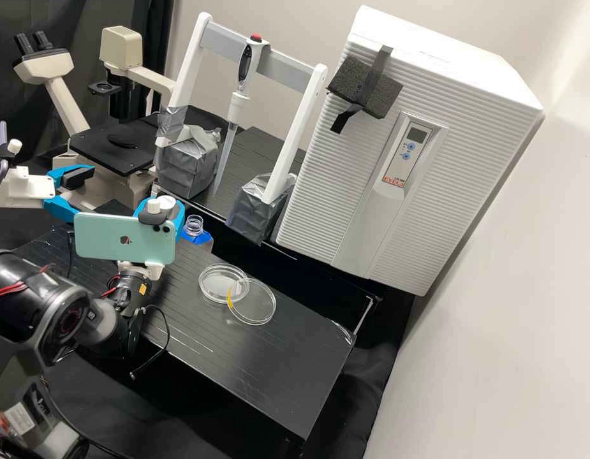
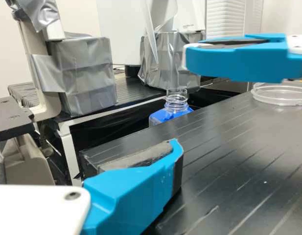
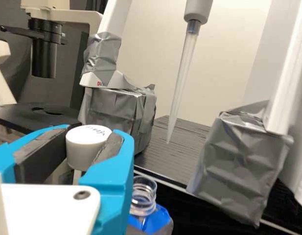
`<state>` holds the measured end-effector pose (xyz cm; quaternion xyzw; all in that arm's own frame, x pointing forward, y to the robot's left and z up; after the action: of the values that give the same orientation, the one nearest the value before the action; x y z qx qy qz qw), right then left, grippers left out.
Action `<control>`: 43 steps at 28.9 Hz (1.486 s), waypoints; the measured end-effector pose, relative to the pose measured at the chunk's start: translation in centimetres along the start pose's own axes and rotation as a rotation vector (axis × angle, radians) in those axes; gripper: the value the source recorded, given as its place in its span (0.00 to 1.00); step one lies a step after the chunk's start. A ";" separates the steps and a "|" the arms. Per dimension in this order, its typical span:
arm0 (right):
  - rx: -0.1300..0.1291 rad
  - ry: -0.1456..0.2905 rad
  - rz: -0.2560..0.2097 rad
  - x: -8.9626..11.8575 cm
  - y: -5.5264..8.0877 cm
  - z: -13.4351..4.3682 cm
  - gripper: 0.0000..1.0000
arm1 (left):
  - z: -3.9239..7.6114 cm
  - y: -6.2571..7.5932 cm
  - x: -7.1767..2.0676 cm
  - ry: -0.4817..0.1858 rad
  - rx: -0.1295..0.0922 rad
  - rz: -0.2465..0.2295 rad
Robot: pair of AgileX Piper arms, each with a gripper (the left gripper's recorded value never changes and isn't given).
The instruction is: Close the bottle
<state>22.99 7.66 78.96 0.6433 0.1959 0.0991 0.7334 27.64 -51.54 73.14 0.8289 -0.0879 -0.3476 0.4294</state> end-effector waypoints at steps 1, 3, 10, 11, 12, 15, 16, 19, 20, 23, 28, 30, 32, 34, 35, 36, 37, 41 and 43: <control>0.001 0.001 -0.001 0.6 -0.1 0.0 0.00 | 0.0 0.0 0.00 0.002 -0.001 0.001; -0.007 0.004 -0.003 1.2 -0.3 0.0 0.00 | -0.1 0.0 0.00 0.007 -0.005 0.004; -0.023 0.001 0.000 2.9 -0.4 0.3 0.00 | -0.3 0.1 -0.06 0.017 -0.007 0.007; -0.025 -0.002 0.006 3.1 -0.4 0.3 0.00 | -0.3 0.1 -0.09 0.019 -0.007 0.007; -0.024 -0.006 0.009 3.2 -0.3 0.4 0.00 | -0.4 0.1 -0.11 0.021 -0.007 0.007; -0.018 -0.026 0.020 3.5 -0.3 0.8 0.00 | -0.4 0.1 -0.11 0.023 -0.008 0.008; -0.017 -0.028 0.020 3.5 -0.3 0.8 0.00 | -0.4 0.1 -0.11 0.023 -0.008 0.008; -0.014 -0.047 0.012 3.5 -0.4 1.2 0.00 | -0.4 0.1 -0.13 0.024 -0.008 0.008; -0.012 -0.054 0.006 3.6 -0.5 1.3 0.00 | -0.5 0.1 -0.16 0.027 -0.008 0.009; -0.010 -0.063 -0.004 3.6 -0.8 1.5 0.00 | -0.5 0.1 -0.17 0.028 -0.008 0.009; 0.000 -0.093 -0.015 3.6 -1.1 2.0 0.00 | -0.6 0.2 -0.15 0.029 -0.007 0.011; 0.002 -0.097 -0.019 3.7 -1.2 2.1 0.00 | -0.6 0.2 -0.12 0.028 -0.006 0.012; 0.002 -0.107 -0.025 3.7 -1.3 2.3 0.00 | -0.6 0.2 -0.12 0.028 -0.006 0.012; -0.001 -0.116 -0.026 3.6 -1.4 2.6 0.00 | -0.6 0.2 -0.12 0.028 -0.006 0.012; -0.005 -0.123 -0.027 3.6 -1.3 2.7 0.00 | -0.6 0.2 -0.12 0.028 -0.006 0.012; -0.005 -0.127 -0.025 3.6 -1.3 2.8 0.00 | -0.6 0.2 -0.12 0.028 -0.006 0.012; -0.005 -0.129 -0.025 3.6 -1.3 2.9 0.00 | -0.6 0.2 -0.12 0.028 -0.006 0.012; -0.015 -0.133 -0.028 3.8 -1.4 3.1 0.00 | -0.6 0.2 -0.12 0.028 -0.006 0.012; -0.017 -0.135 -0.028 3.9 -1.5 3.2 0.00 | -0.6 0.2 -0.12 0.028 -0.006 0.012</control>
<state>27.67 6.12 77.20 0.6394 0.1539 0.0470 0.7518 27.98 -51.24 73.61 0.8319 -0.0858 -0.3333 0.4353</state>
